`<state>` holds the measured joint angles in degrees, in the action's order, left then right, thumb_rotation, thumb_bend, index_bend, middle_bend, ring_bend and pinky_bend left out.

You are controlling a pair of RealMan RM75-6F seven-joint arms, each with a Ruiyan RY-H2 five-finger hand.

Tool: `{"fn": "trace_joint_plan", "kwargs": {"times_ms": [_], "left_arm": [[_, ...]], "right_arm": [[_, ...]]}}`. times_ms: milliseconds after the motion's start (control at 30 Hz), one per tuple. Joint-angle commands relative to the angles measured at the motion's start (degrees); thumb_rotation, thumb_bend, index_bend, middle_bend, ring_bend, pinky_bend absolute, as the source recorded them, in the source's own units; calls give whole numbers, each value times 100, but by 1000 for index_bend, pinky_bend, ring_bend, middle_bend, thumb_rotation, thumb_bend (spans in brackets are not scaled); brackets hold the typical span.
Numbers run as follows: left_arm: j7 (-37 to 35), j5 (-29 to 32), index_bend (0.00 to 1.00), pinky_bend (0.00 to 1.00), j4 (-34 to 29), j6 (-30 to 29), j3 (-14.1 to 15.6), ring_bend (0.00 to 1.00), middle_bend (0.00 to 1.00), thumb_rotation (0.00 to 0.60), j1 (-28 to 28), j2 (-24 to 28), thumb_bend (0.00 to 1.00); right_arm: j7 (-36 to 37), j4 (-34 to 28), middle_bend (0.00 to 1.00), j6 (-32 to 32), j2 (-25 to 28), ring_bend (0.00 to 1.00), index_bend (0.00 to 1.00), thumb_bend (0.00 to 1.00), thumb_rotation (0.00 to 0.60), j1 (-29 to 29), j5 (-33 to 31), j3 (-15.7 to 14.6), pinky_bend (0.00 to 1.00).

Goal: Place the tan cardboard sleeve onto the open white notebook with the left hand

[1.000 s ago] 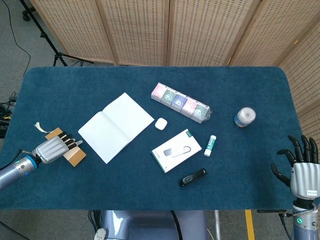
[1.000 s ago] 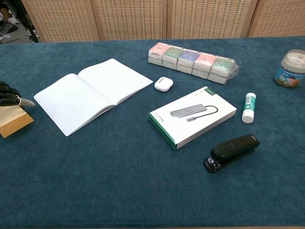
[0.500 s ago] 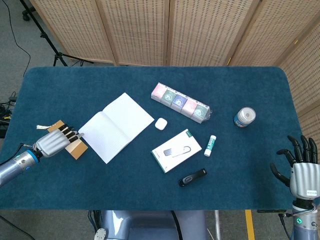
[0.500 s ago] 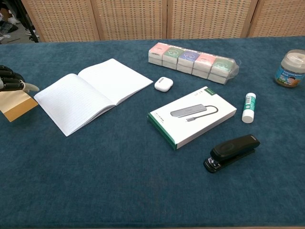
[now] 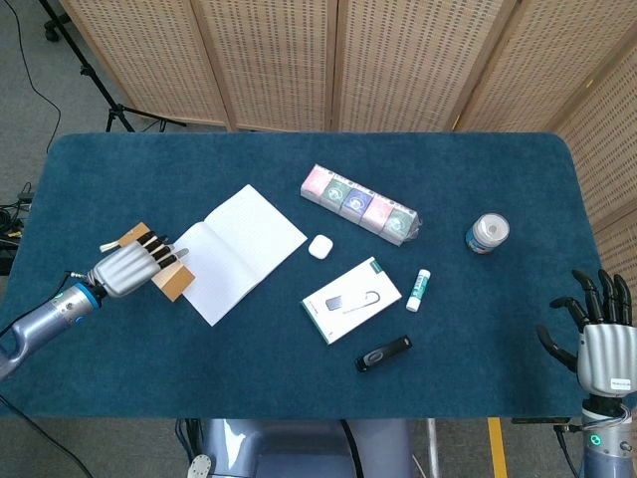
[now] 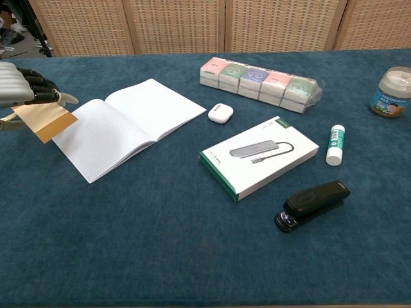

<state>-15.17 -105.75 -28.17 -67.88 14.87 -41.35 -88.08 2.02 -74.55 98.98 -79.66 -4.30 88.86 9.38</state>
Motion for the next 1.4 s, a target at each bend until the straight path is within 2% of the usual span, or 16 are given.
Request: {"fn": "trace_joint_plan", "kwargs": {"times_ms": [33,367,700,1400], "left_arm": [[71,40,66,227,-97,37,-79,166,278,600,-92,-29,400],[491,218,66,227,-486,330,-440,166,278,600,-555,-195,401],[936,536,66,227,-659,1220,-764,166,278,600,-1055,-472,402],[1219,753,66,227,-348,1615,-987,166,278,600,-1464,-1268,401]], "right_arm": [[29,-14,177,-12,5,0,445,260,600,1,-14,4,0],[191,-85,177,-72,48,0,445,260,600,6,-99,37,0],[490,-213,177,-155,155,0,445,260,600,28,-273,128,0],[739,-225,174,-293,222,0,445,260,600,40,-467,212,0]]}}
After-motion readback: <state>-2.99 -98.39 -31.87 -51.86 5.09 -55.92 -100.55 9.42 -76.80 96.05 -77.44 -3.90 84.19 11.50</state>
